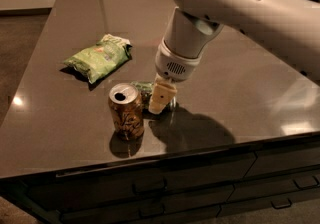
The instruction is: Move green can near orange can
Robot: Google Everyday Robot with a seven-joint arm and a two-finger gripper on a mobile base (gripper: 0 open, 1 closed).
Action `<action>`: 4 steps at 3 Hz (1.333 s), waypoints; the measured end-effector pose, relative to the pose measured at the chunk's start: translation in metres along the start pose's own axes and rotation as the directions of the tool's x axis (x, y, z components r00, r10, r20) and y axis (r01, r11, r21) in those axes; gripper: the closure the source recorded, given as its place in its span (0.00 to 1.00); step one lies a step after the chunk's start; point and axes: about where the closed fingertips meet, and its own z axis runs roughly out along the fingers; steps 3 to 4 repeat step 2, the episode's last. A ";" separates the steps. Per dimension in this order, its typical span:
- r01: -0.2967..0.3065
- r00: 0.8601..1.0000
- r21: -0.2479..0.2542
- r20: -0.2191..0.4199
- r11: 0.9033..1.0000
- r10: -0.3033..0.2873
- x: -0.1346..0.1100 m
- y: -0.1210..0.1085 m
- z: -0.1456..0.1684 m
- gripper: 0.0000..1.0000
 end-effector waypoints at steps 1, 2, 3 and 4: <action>0.001 1.000 0.001 0.001 1.000 -0.001 0.000 0.001 0.000 0.00; 0.001 1.000 0.001 0.001 1.000 -0.001 0.000 0.001 0.000 0.00; 0.001 1.000 0.001 0.001 1.000 -0.001 0.000 0.001 0.000 0.00; 0.001 1.000 0.001 0.001 1.000 -0.001 0.000 0.001 0.000 0.00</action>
Offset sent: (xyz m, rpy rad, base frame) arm -0.0007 0.0004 0.0001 0.0006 -0.0017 0.0008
